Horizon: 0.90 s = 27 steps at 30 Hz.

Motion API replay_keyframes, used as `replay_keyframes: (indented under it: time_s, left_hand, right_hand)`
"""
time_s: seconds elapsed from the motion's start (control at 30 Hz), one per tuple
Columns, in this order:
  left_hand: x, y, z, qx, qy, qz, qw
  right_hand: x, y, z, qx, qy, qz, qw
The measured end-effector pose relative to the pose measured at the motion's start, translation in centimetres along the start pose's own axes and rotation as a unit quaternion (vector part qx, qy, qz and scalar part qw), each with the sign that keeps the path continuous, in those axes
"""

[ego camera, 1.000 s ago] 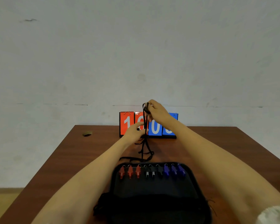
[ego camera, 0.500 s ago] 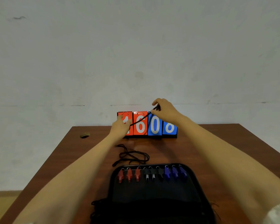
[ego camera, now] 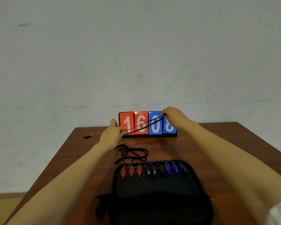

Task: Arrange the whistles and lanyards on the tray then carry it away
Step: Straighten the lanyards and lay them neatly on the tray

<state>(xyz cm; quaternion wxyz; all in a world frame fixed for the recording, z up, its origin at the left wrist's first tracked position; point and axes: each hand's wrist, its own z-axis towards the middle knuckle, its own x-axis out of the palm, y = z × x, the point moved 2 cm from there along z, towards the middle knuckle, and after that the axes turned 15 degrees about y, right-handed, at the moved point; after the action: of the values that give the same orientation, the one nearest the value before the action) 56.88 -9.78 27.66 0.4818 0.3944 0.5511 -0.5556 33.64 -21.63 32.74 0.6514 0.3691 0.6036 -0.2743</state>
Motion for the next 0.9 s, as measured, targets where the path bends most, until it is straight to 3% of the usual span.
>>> replay_keyframes:
  time_s: [0.2, 0.37, 0.47, 0.6, 0.7, 0.9]
  left_hand:
    - [0.2, 0.8, -2.7, 0.069, 0.077, 0.003, 0.995]
    - [0.8, 1.6, -4.5, 0.039, 0.023, 0.010, 0.999]
    - [1.2, 1.5, -5.6, -0.004, 0.019, 0.075, 0.997]
    - [1.6, 1.5, -7.1, -0.002, 0.006, 0.069, 0.998]
    - [1.8, 0.8, -8.5, 0.005, 0.014, -0.088, 0.996]
    - [3.0, 0.8, -10.2, -0.016, 0.057, -0.385, 0.921]
  right_hand:
    - [0.3, -1.2, -3.0, 0.023, -0.024, -0.030, 0.999]
    - [1.9, -1.7, -6.2, 0.029, 0.007, -0.061, 0.998]
    - [2.9, -1.7, -8.0, 0.038, 0.010, -0.042, 0.998]
    - [3.8, -2.0, -10.3, 0.058, 0.006, 0.004, 0.998]
    - [4.3, -2.7, -11.5, 0.062, -0.007, 0.040, 0.997]
    - [5.5, -2.9, -14.0, 0.030, -0.004, 0.116, 0.993]
